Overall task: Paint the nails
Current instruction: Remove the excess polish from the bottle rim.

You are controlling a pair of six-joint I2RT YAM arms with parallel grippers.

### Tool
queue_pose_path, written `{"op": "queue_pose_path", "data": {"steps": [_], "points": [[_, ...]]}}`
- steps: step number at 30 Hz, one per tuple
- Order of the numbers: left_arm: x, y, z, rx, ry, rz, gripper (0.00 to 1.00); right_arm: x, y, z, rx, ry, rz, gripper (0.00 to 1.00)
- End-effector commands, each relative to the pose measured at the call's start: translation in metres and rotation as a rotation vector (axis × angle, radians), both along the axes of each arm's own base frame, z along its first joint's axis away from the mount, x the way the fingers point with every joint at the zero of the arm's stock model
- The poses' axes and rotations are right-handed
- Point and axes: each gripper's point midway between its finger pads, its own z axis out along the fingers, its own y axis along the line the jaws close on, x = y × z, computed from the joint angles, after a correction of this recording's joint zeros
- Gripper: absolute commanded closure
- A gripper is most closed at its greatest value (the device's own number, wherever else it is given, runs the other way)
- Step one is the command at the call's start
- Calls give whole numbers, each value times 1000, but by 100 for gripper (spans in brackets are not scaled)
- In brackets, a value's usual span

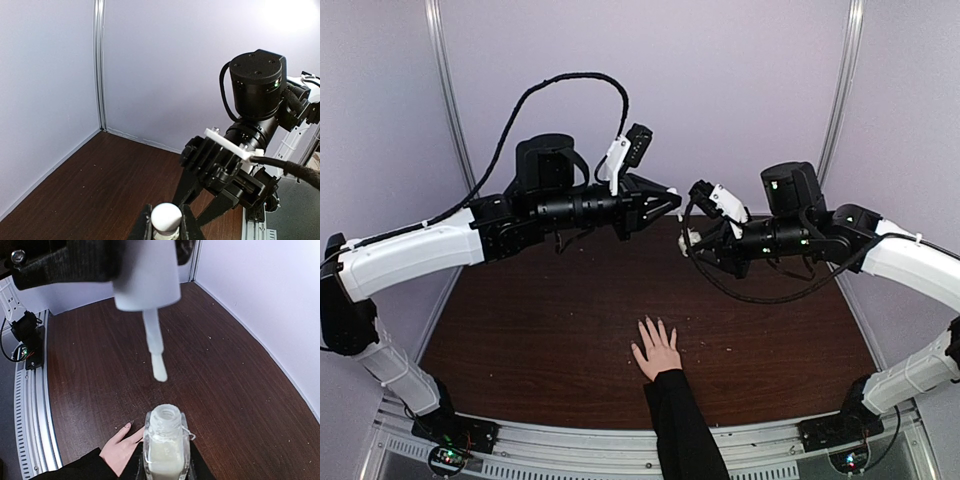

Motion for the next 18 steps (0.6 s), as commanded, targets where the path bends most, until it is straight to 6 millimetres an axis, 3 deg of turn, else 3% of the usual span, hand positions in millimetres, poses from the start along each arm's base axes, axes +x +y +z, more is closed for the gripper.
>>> {"op": "queue_pose_path", "data": {"steps": [1,18], "points": [[-3,5,26,-62,-51,1,100,-9,1,21,57,-47,40,100],[-8,-9,10,-54,1,-69,100,-15,7,26,83,-42,82,100]]}}
